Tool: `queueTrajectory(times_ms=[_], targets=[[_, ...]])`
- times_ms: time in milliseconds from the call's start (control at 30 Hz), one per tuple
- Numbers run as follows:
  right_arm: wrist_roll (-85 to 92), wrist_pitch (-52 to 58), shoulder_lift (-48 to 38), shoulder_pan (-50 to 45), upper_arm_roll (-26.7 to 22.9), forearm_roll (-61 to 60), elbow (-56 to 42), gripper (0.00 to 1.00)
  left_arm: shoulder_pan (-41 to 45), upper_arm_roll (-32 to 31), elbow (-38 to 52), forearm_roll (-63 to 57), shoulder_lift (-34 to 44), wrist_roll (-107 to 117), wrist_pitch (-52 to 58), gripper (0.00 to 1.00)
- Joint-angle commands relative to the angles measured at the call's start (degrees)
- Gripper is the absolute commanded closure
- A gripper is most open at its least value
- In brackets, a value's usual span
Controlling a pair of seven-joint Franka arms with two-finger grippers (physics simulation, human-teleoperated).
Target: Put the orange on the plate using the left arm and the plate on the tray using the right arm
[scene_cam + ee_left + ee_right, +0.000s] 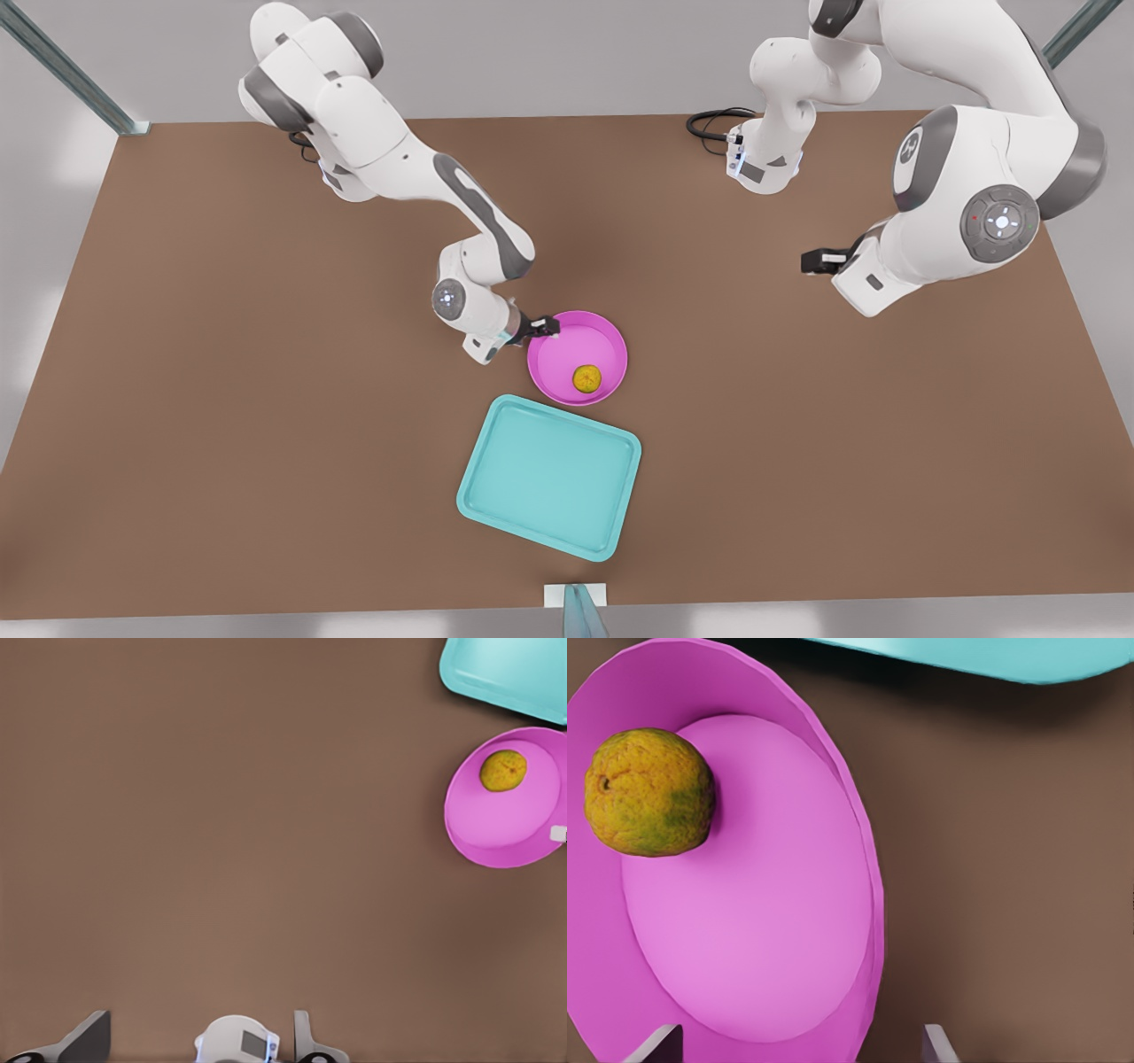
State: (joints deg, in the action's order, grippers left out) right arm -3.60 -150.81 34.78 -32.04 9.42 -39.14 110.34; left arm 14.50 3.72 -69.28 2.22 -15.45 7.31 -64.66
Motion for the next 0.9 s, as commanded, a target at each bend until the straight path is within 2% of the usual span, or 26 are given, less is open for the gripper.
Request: queueTrajectory(times_ms=[0, 733, 800, 867], targets=[[-2.5, -3.1, 0.4, 0.0, 0.0, -1.9, 0.2, 0.0, 0.0, 0.0, 0.0, 0.1, 0.1, -4.6, 0.4, 0.0], [-1.6, -4.4, 4.3, -1.0, 0.9, -1.6, -3.5, 0.0, 0.0, 0.1, 0.2, 1.0, 0.3, -4.4, 0.4, 0.0], [-1.6, -4.4, 4.5, -0.9, 0.9, -1.6, -3.5, 0.29, 0.0, 0.1, 0.2, 1.0, 0.3, -4.5, 0.3, 0.0], [-1.6, -4.3, 4.4, -0.8, 0.9, -1.6, -3.5, 0.38, 0.0, 0.1, 0.2, 1.1, 0.3, -4.6, 0.3, 0.0]])
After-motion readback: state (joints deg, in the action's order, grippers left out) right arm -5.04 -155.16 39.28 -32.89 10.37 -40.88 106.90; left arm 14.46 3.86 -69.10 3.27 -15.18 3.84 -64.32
